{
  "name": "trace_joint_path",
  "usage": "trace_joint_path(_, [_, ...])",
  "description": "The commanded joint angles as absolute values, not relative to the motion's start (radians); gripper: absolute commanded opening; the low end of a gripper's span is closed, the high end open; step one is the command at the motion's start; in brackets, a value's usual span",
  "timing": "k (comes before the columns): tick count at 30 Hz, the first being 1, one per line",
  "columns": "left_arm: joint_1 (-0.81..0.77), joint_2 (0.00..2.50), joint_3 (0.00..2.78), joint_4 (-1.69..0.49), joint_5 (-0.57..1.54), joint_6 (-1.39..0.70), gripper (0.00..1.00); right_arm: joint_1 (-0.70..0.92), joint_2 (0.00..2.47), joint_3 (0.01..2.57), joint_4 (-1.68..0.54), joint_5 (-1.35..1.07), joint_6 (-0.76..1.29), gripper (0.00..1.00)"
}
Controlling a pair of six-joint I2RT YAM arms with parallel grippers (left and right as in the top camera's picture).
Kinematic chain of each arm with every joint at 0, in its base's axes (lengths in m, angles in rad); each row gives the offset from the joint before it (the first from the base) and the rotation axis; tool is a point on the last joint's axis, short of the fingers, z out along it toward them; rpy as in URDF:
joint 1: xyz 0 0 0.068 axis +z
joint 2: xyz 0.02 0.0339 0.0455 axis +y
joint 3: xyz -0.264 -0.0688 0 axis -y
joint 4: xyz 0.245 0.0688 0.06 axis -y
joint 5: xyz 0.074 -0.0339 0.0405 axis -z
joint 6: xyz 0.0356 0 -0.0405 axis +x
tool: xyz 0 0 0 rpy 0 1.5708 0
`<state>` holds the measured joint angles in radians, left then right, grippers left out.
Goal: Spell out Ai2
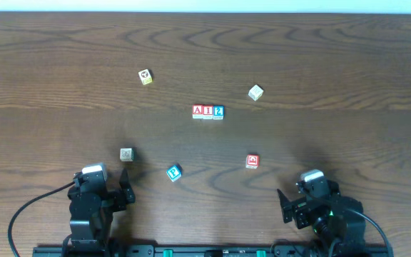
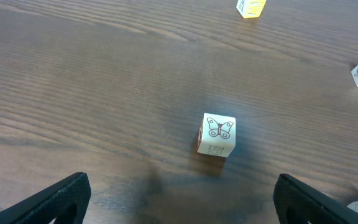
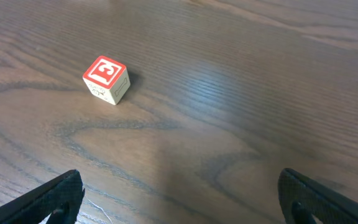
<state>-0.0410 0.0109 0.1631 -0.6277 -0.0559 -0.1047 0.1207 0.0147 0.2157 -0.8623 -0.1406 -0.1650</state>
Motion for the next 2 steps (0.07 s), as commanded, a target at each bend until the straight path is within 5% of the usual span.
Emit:
trace_joint_path(1, [-0.038,0.004,0.154,-0.631,-0.062,-0.109,0.95,0.112,0.006,0.201,-0.871,-0.142,-0.15,0.99])
trace_joint_path(2, [-0.038,0.004,0.154,-0.631,-0.062,-0.109,0.95,0.112,0.006,0.201,-0.871,-0.142,-0.15,0.99])
